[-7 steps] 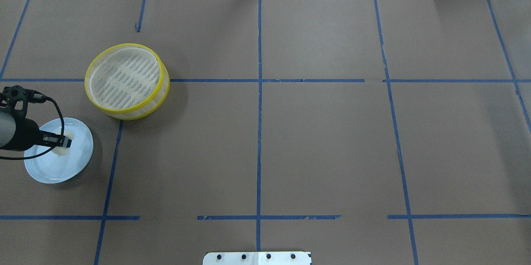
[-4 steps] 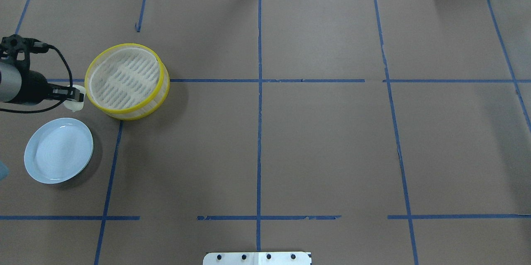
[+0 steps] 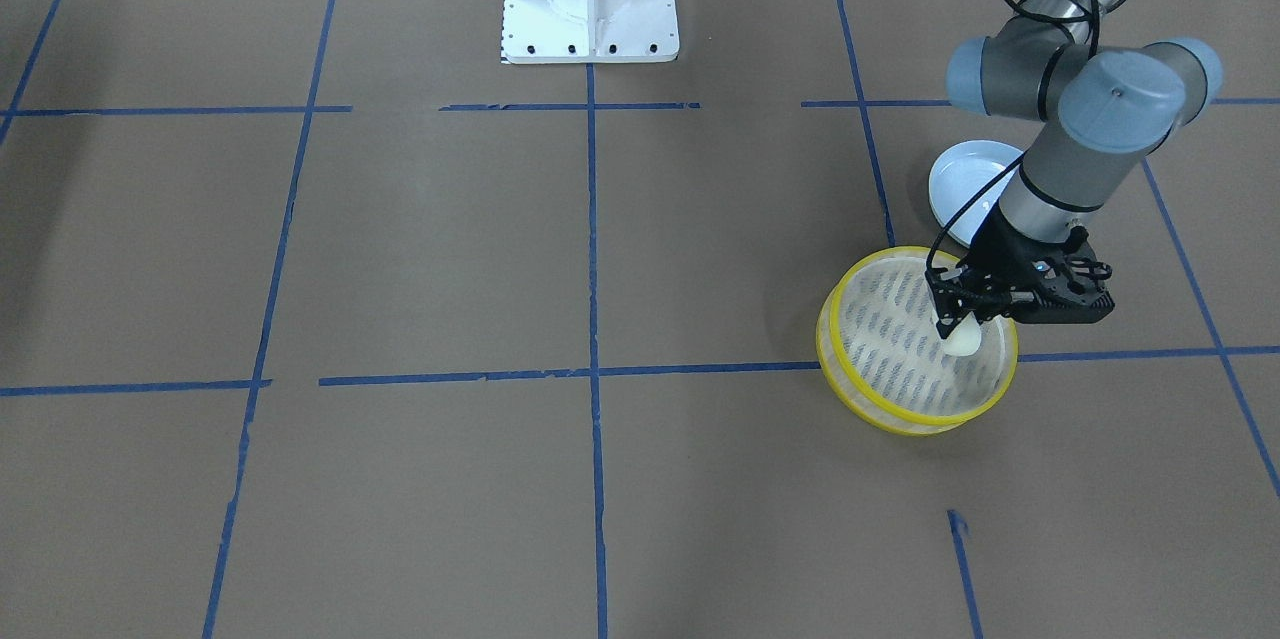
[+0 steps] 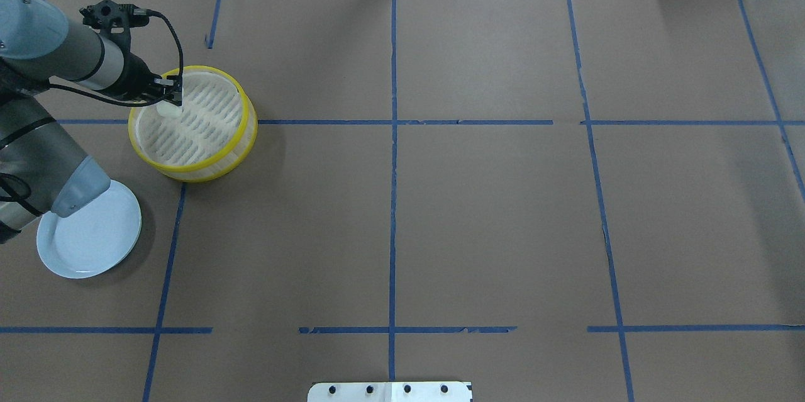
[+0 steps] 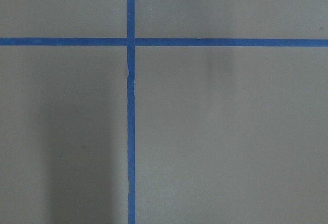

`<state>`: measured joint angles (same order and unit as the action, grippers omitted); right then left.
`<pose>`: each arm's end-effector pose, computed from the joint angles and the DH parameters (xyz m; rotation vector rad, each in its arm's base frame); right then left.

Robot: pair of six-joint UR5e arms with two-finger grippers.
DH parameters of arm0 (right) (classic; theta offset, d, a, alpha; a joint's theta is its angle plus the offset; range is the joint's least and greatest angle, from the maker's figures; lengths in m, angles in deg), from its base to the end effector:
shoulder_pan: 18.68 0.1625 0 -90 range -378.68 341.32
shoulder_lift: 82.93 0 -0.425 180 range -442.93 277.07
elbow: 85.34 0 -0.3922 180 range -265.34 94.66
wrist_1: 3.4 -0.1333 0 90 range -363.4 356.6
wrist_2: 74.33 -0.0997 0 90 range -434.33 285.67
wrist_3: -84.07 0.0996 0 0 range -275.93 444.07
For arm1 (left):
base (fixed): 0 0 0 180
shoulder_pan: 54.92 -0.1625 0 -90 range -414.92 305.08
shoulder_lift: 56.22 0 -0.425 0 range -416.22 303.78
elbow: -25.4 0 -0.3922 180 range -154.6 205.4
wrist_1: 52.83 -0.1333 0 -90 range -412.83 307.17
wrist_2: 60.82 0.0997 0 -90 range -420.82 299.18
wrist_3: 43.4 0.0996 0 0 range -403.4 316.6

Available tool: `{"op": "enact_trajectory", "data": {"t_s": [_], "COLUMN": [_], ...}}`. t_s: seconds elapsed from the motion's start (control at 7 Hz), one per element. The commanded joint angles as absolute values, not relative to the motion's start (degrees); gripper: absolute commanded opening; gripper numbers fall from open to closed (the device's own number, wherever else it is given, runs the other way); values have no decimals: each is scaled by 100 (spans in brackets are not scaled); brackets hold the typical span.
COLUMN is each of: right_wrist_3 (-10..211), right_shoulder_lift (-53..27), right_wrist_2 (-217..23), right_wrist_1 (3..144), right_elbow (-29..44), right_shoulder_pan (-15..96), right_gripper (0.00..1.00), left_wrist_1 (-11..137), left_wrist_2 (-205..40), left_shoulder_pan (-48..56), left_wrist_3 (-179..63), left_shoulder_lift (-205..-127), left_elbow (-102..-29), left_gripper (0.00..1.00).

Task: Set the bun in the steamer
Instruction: 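Carry the bun with the left gripper over the yellow-rimmed steamer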

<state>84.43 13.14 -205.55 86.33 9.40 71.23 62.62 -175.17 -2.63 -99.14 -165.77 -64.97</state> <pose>0.0670 -0.4456 0.6710 -0.0205 -0.7193 0.0112 0.3219 -0.5671 0.4222 0.2413 0.8430 -0.1261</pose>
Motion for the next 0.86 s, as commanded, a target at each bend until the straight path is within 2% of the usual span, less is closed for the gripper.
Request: {"op": "enact_trajectory", "data": {"t_s": [0.0,0.71], "right_wrist_3": [8443,8443], "right_shoulder_lift": [1314,1314], "right_wrist_2": [-20555,-20555], "right_wrist_1": [8633,8633], "right_elbow": [940,940], "right_shoulder_pan": [7123,7123], "right_gripper": [100,100], "left_wrist_1": [6265,6248], "left_wrist_2": [-17517,-17517], "left_shoulder_pan": [-358,-719], "left_wrist_3": [-10202,-10519], "left_shoulder_lift": [-16687,-16670], "left_elbow": [-6284,-6266], "left_gripper": [31,32]}}
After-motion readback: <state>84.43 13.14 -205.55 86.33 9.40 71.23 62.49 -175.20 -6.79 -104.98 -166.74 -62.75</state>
